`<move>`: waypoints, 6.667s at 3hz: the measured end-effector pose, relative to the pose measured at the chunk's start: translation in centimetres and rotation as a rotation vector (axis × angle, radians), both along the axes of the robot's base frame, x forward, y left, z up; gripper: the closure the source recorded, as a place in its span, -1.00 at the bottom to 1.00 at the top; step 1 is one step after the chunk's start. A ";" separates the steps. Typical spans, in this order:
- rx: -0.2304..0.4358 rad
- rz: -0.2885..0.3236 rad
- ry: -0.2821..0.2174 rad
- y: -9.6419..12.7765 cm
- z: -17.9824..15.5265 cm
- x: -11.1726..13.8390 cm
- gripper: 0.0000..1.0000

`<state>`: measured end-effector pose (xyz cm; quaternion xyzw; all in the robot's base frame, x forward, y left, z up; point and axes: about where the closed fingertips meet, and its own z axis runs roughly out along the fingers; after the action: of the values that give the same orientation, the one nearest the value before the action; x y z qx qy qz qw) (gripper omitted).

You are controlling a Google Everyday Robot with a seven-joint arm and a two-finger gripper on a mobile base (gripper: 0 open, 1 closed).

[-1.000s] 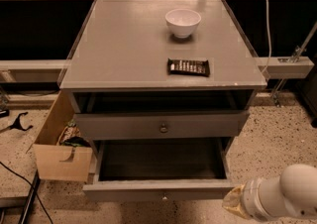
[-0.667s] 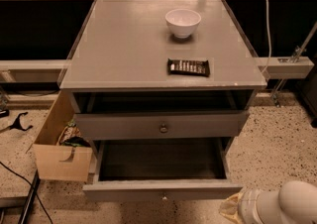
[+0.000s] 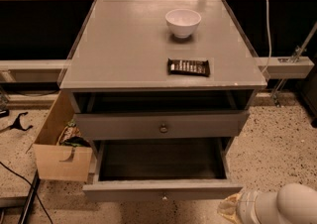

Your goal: Close middle drawer

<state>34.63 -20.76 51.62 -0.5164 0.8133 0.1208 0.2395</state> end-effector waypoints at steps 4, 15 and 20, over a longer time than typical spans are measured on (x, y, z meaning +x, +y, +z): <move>0.027 0.025 -0.071 3.7 -7.8 4.2 1.00; 0.136 0.081 -0.374 9.9 -12.2 18.2 1.00; 0.154 0.058 -0.481 10.1 -11.6 22.8 1.00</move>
Offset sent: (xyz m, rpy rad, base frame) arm 0.0277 0.0337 -0.0514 0.0347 -0.0830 0.0303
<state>57.46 -10.71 40.04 -0.5338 0.7060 0.0627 0.4611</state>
